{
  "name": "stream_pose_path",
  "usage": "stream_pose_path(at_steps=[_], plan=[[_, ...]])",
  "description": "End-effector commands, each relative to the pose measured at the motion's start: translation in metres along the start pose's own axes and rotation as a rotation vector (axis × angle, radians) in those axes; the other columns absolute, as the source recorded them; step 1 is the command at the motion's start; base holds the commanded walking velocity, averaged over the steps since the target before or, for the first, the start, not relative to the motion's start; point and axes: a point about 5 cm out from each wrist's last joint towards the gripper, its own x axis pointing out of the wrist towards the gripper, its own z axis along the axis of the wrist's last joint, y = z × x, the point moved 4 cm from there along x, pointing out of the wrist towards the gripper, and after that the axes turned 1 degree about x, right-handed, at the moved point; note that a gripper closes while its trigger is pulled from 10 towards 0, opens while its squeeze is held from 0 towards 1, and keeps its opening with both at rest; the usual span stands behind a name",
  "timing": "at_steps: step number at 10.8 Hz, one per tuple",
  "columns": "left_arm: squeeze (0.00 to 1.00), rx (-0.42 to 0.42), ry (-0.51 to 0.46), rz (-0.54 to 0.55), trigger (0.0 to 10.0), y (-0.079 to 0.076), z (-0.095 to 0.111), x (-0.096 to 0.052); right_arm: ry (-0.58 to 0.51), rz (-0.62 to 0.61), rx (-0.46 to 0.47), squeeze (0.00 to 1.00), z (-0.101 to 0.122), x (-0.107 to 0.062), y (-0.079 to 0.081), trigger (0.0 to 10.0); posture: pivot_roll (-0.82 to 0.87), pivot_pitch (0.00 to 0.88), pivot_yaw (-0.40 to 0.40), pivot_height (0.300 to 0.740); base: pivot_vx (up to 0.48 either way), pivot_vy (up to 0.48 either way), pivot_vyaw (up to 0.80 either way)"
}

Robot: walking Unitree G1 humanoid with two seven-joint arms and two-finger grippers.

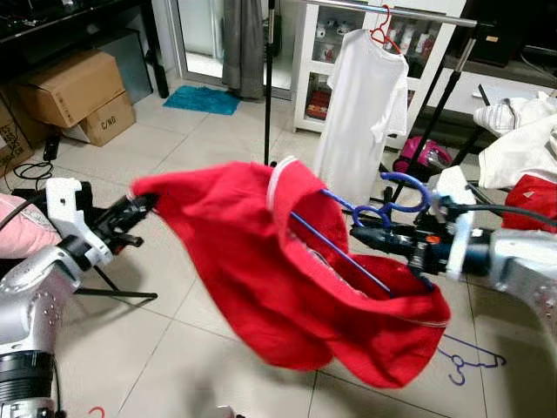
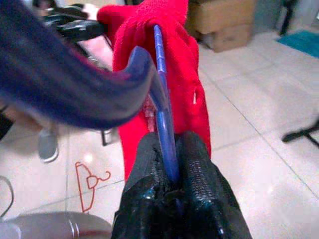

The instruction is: Hang hanger

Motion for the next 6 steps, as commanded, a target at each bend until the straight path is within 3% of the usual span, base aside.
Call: stream_pose_path(at_steps=[1,2,3,4,5,6], plan=[[0.84,0.03,0.018,0.066,10.0,0.009,-0.004,-0.004,-0.005,-0.049,0.019,0.0,-0.001,-0.003,-0.005,10.0,0.0,0.0,-0.013,0.74,0.0,0.0,0.0],[0.0,0.038,0.034,0.167,10.0,0.022,-0.009,-0.009,0.012,-0.112,0.079,0.0,-0.013,0.002,-0.008,10.0,0.02,0.0,-0.037,0.74,0.0,0.0,0.0],[0.0,0.057,0.051,0.191,10.0,0.024,-0.012,-0.016,0.022,-0.171,0.115,0.0,-0.027,0.008,-0.009,10.0,0.02,0.0,-0.038,0.74,0.0,0.0,0.0],[0.0,0.074,0.072,0.138,10.0,0.01,-0.017,-0.018,0.026,-0.245,0.155,0.0,-0.038,0.014,-0.013,10.0,0.02,0.0,-0.037,0.74,0.0,0.0,0.0],[0.0,0.066,0.08,0.105,10.0,-0.006,-0.02,-0.016,0.029,-0.335,0.173,0.0,-0.048,0.016,-0.019,10.0,0.01,0.0,-0.026,0.74,0.0,0.0,0.0],[0.0,0.111,0.103,0.083,10.0,-0.04,-0.029,-0.009,0.041,-0.491,0.234,0.0,-0.065,0.018,-0.029,10.0,-0.01,0.0,-0.021,0.74,0.0,0.0,0.0]])
